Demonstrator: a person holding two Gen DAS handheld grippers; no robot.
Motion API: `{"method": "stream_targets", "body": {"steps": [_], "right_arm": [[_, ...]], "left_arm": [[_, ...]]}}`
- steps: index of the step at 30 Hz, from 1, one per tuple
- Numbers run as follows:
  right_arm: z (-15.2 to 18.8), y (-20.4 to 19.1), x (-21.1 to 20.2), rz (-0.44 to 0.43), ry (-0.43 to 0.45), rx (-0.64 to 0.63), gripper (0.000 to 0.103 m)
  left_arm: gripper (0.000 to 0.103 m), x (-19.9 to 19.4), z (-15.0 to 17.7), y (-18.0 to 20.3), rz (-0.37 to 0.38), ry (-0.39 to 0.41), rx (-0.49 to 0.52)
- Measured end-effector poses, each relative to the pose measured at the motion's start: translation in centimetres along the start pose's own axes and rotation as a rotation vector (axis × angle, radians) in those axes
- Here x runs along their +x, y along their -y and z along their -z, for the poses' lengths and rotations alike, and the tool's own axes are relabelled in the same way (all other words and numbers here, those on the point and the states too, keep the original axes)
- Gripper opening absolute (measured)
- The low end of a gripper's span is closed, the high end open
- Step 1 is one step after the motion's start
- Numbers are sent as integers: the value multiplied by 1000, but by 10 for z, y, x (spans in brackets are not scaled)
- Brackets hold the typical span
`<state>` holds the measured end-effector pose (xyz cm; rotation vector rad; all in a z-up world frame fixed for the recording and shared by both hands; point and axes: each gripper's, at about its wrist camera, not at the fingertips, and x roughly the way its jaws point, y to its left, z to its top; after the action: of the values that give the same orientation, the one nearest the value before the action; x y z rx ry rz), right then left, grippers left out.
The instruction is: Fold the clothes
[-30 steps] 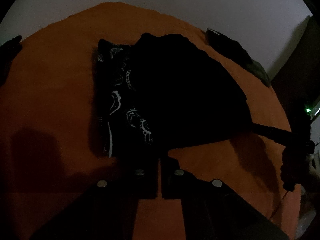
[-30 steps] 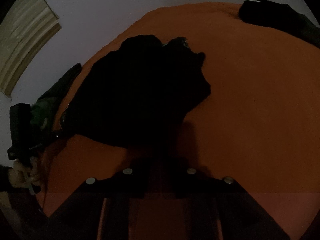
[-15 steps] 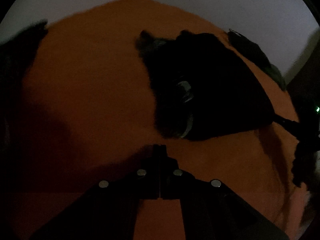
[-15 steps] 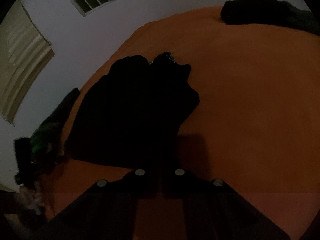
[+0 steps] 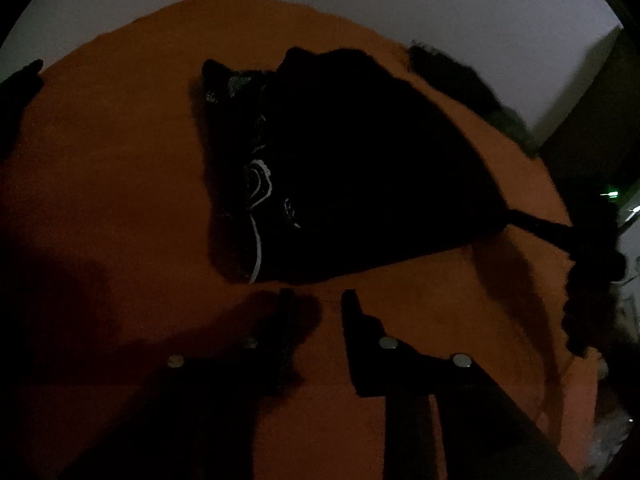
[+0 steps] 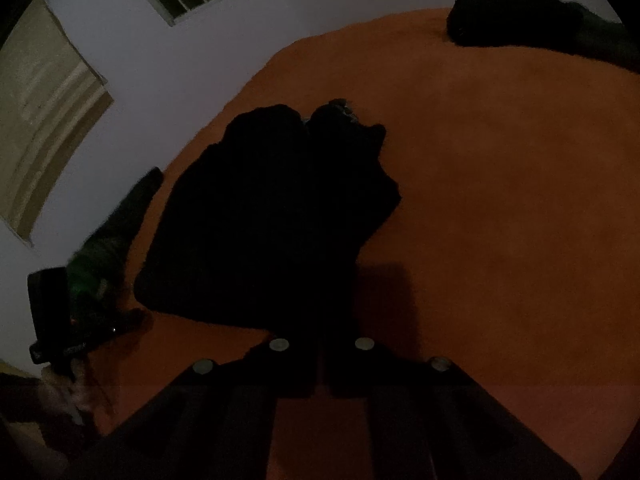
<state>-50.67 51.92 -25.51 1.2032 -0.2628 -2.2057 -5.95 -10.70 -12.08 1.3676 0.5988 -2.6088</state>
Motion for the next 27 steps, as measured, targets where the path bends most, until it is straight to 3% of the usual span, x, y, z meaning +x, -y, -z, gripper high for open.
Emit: {"method": "stream_targets", "body": {"steps": [2, 8, 9, 10, 11, 14, 16, 20, 24, 26, 27], "right_arm": [[3, 2, -4, 27, 7, 10, 7], [14, 12, -12, 49, 5, 19, 7], [16, 12, -14, 50, 4, 16, 7], [17, 12, -15, 51, 4, 11, 7], [18, 11, -16, 48, 6, 4, 7], [19, 7, -17, 37, 7, -11, 7], [18, 2, -15, 26, 6, -41, 7], [17, -11, -6, 19, -7, -118, 7], [13, -13, 0, -34, -21, -74, 7], [11, -12, 5, -67, -39, -34, 14], [10, -11, 7, -80, -46, -19, 25]], "left_arm": [[28, 6, -3, 2, -54, -4, 3], [28, 10, -10, 10, -98, 32, 49], [25, 11, -11, 10, -95, 40, 55], [4, 10, -11, 8, -84, 47, 51], [2, 9, -12, 6, -67, 54, 39], [1, -9, -14, 5, -57, 112, 32], [1, -17, -10, 7, -79, 148, 83], [1, 9, 3, -6, -113, 54, 105], [1, 5, 5, -4, -119, 72, 101], [1, 6, 6, -5, -117, 63, 83], [0, 6, 7, -7, -120, 58, 75]]}}
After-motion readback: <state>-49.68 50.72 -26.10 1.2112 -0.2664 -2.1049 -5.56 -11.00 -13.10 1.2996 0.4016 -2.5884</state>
